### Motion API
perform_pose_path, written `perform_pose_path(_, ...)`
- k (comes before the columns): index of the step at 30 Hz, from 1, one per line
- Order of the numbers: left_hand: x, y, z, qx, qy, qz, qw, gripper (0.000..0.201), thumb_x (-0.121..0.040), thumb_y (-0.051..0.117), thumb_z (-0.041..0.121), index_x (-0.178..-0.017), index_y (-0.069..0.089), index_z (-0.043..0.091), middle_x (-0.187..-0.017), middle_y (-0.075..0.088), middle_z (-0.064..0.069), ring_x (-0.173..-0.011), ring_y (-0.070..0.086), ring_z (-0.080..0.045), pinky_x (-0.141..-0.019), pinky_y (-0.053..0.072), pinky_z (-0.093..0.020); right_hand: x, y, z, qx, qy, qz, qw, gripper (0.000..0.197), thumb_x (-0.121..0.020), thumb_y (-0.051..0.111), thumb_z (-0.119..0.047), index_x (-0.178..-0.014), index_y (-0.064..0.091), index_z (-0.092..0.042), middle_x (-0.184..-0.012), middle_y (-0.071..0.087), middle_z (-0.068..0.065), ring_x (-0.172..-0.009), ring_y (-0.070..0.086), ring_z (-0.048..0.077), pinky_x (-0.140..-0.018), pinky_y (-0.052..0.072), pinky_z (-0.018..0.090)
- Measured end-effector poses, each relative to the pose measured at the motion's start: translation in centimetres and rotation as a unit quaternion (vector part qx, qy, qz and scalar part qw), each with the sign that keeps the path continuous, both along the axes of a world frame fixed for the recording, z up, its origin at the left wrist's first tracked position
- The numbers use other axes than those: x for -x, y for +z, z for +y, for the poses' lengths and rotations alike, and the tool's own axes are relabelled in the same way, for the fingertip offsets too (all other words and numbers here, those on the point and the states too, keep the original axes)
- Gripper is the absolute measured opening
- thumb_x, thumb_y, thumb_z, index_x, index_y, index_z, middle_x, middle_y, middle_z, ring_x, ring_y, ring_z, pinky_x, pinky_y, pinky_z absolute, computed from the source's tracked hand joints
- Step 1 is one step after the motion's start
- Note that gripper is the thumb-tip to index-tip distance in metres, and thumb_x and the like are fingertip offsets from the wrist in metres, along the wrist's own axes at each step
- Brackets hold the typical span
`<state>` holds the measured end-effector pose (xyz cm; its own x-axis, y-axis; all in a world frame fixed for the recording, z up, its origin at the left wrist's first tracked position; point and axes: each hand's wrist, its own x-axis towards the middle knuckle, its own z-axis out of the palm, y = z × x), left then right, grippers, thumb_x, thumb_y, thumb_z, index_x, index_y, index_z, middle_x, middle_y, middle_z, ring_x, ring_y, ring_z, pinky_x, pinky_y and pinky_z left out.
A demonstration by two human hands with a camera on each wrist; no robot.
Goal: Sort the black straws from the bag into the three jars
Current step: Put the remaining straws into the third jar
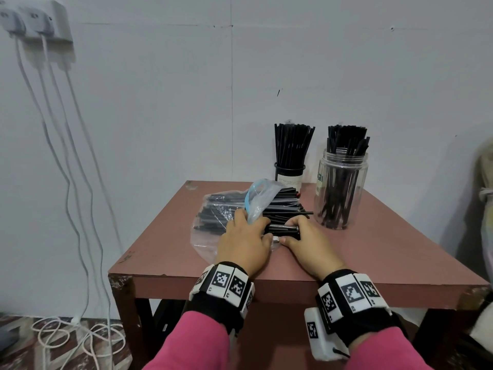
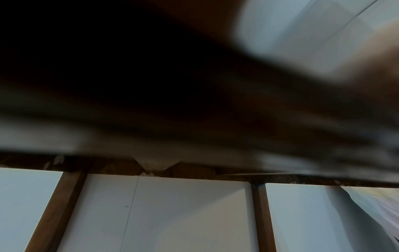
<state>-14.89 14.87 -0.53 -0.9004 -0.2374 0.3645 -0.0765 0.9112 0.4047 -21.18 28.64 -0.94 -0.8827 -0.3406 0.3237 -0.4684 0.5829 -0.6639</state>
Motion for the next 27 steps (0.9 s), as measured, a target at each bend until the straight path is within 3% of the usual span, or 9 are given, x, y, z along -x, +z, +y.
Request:
perform_pose_path(3,0.0,0.1,0.1,0.002,0.005,-0.003,1.0,0.039,-0.094,0.048,0.042,-0.132,0.044,0.033,-0.135,0.029,-0.005,-0.122,0.038,-0.028,-0.096,0.043,-0.041,0.0,0.0,0.1,0.045,0.001,-0.024,0.999,0.029,-0.09,0.063,-0.016,-0.118,0.055,-0.014,-0.11,0.058,-0.003,-0.104,0.052,0.013,-0.085,0.038,0.027)
perform_pose_path(8,0.1,0.1,0.1,-0.001,0.013,0.001,1.0,0.048,-0.092,0.049,0.043,-0.138,0.037,0.032,-0.136,0.028,-0.006,-0.123,0.037,-0.029,-0.096,0.043,-0.041,-0.1,0.0,0.5,0.231,0.004,-0.065,0.971,0.023,-0.087,0.063,0.0,-0.106,0.06,-0.012,-0.099,0.063,-0.002,-0.095,0.059,0.014,-0.085,0.046,0.026)
perform_pose_path(11,0.0,0.1,0.1,0.001,0.016,0.012,1.0,0.048,-0.092,0.051,0.043,-0.137,0.038,0.032,-0.135,0.029,-0.006,-0.12,0.039,-0.029,-0.094,0.045,-0.042,-0.4,0.1,0.8,0.372,0.008,-0.122,0.92,0.031,-0.083,0.065,0.009,-0.11,0.059,-0.005,-0.09,0.066,0.007,-0.078,0.063,0.018,-0.065,0.053,0.02)
perform_pose_path(13,0.0,0.1,0.2,0.0,0.018,0.024,1.0,0.046,-0.092,0.053,0.041,-0.135,0.04,0.03,-0.13,0.031,-0.006,-0.115,0.041,-0.029,-0.092,0.047,-0.042,-0.7,0.3,1.1,0.425,0.016,-0.131,0.896,0.039,-0.079,0.067,0.014,-0.112,0.058,-0.006,-0.09,0.068,0.009,-0.074,0.066,0.016,-0.06,0.055,0.018)
perform_pose_path(16,0.0,0.2,0.3,-0.006,0.024,0.045,0.999,0.04,-0.093,0.053,0.037,-0.13,0.043,0.027,-0.125,0.033,-0.007,-0.109,0.044,-0.03,-0.089,0.048,-0.043,-1.1,0.7,1.6,0.462,0.041,-0.145,0.874,0.044,-0.075,0.066,0.019,-0.109,0.059,-0.008,-0.085,0.07,0.008,-0.07,0.07,0.009,-0.062,0.056,0.017)
perform_pose_path(19,0.1,0.2,0.3,-0.005,0.024,0.06,0.998,0.035,-0.094,0.051,0.037,-0.127,0.045,0.024,-0.125,0.035,-0.009,-0.106,0.045,-0.031,-0.087,0.048,-0.044,-1.2,0.9,1.7,0.49,0.067,-0.168,0.853,0.033,-0.077,0.063,0.019,-0.101,0.064,-0.004,-0.076,0.073,0.007,-0.067,0.071,0.011,-0.063,0.057,0.018)
perform_pose_path(25,0.3,0.1,0.4,-0.001,0.031,0.062,0.998,0.033,-0.096,0.049,0.038,-0.125,0.046,0.022,-0.124,0.036,-0.01,-0.104,0.047,-0.031,-0.087,0.048,-0.044,-1.7,0.6,0.3,0.45,0.059,-0.145,0.879,0.018,-0.096,0.047,0.003,-0.101,0.064,0.0,-0.082,0.07,0.006,-0.07,0.07,0.009,-0.065,0.056,0.016)
perform_pose_path(27,0.3,0.1,0.3,-0.004,0.034,0.066,0.997,0.032,-0.096,0.049,0.038,-0.124,0.047,0.022,-0.123,0.037,-0.01,-0.103,0.047,-0.032,-0.087,0.048,-0.044,-1.9,1.3,0.5,0.499,0.069,-0.197,0.841,0.022,-0.1,0.043,-0.009,-0.097,0.062,0.002,-0.083,0.069,0.013,-0.071,0.072,0.018,-0.067,0.058,0.023)
